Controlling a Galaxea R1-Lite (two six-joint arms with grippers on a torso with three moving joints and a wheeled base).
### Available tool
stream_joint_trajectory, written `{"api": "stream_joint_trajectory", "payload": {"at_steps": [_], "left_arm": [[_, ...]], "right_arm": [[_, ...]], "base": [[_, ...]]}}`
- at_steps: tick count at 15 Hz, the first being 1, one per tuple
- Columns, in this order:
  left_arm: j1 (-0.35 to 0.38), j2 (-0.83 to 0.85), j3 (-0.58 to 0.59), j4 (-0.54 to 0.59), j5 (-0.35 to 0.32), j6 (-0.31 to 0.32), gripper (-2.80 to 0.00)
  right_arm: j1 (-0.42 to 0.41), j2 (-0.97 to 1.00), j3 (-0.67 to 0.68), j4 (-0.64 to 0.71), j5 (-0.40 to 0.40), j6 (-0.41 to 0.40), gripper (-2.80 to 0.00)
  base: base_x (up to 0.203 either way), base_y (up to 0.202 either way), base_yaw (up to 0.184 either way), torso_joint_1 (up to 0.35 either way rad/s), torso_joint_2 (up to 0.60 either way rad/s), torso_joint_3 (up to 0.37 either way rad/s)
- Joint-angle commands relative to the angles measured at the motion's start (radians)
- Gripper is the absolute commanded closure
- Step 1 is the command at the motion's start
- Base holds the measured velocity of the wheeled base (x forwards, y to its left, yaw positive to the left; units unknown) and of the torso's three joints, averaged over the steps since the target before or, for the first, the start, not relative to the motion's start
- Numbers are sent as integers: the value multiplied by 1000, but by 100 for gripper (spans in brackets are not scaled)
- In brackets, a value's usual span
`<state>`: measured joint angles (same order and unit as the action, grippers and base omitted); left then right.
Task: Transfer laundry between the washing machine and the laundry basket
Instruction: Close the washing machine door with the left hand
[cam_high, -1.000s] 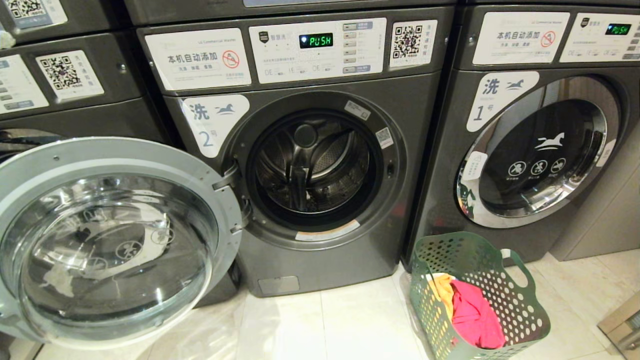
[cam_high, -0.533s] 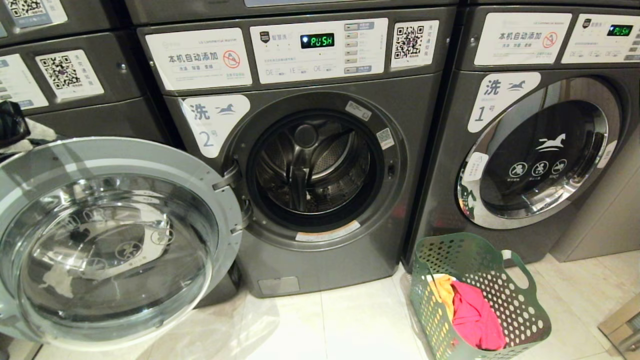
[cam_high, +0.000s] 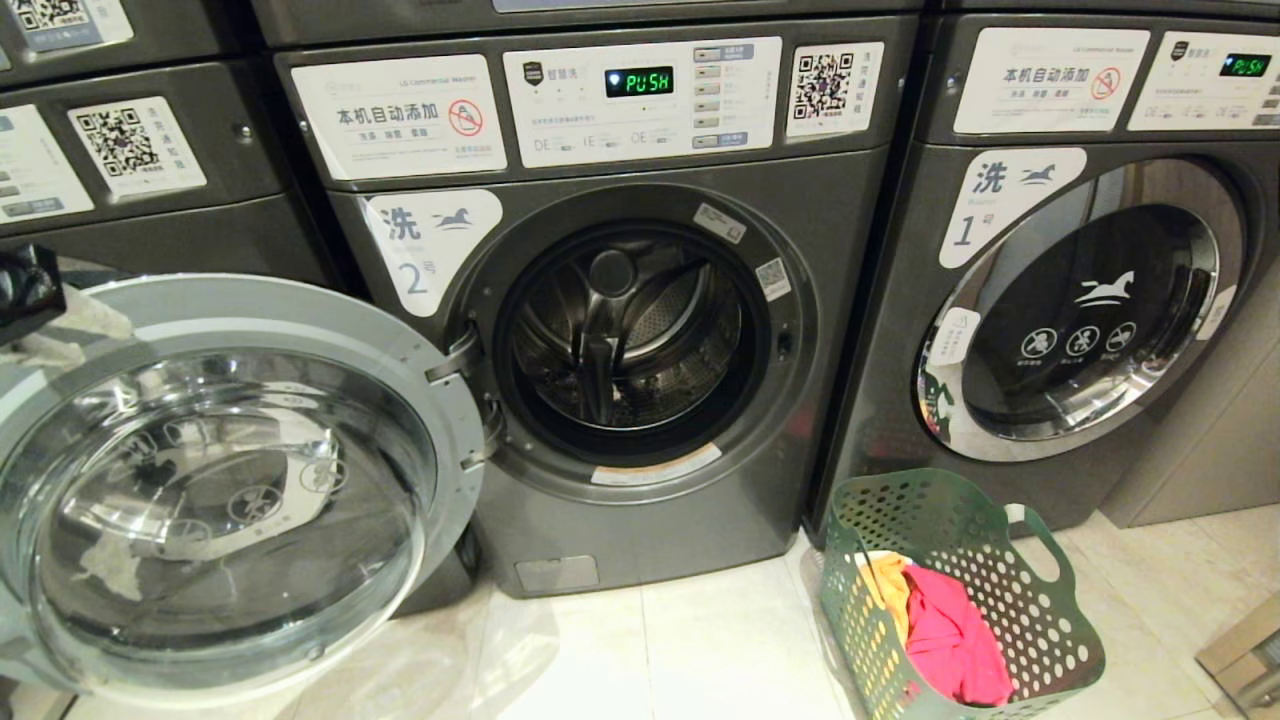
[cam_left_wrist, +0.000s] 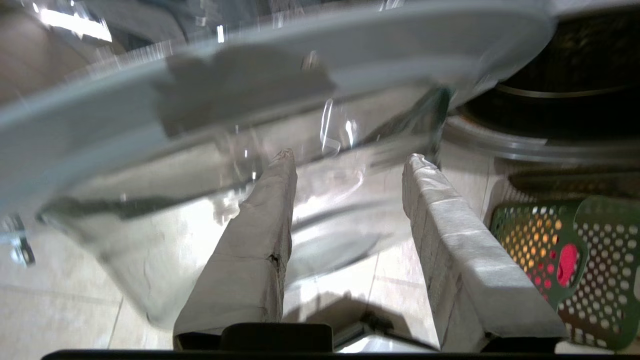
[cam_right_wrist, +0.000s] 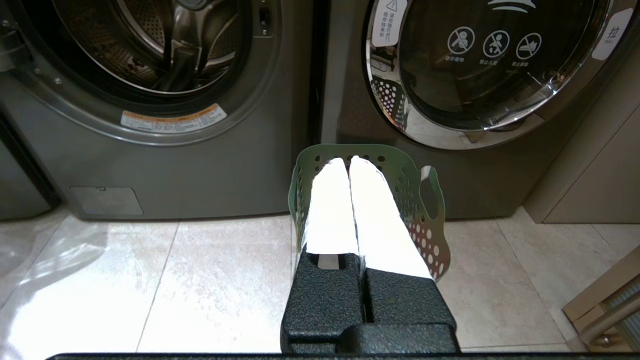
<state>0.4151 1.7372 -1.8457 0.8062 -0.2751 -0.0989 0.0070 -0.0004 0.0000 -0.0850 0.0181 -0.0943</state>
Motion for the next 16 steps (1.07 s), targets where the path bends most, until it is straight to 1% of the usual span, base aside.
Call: {"api": "stream_joint_trajectory", "payload": {"at_steps": [1, 2, 4, 5, 7, 9, 11, 12, 14, 16], "left_arm": [[-1, -4, -57, -35, -2, 0, 0], [3, 15, -83, -116, 1, 2, 0], [21, 54, -85, -317, 26, 10, 0], [29, 80, -85, -370, 45, 13, 0], [38, 156, -84, -466, 116, 18, 0], [42, 229, -84, -515, 168, 19, 0], [42, 273, -80, -500, 179, 17, 0], [42, 277, -80, -457, 175, 16, 0], [41, 262, -80, -325, 159, 16, 0], [37, 203, -81, -176, 115, 16, 0]], "right_arm": [[0, 0, 34, -1, 0, -1, 0], [1, 0, 34, -1, 0, -1, 0], [0, 1, 34, -1, 0, -1, 0], [-1, 2, 34, -1, 0, -1, 0], [1, 0, 34, -1, 0, -1, 0], [1, 0, 34, -1, -1, -1, 0], [-1, 0, 34, -1, -1, -1, 0], [0, 1, 34, -1, 0, -1, 0], [1, 0, 34, -1, 0, -1, 0], [-1, 0, 34, -1, 0, -1, 0]], "base": [[0, 0, 0, 0, 0, 0], [0, 0, 0, 0, 0, 0], [0, 0, 0, 0, 0, 0], [0, 0, 0, 0, 0, 0], [0, 0, 0, 0, 0, 0], [0, 0, 0, 0, 0, 0], [0, 0, 0, 0, 0, 0], [0, 0, 0, 0, 0, 0], [0, 0, 0, 0, 0, 0], [0, 0, 0, 0, 0, 0]]}}
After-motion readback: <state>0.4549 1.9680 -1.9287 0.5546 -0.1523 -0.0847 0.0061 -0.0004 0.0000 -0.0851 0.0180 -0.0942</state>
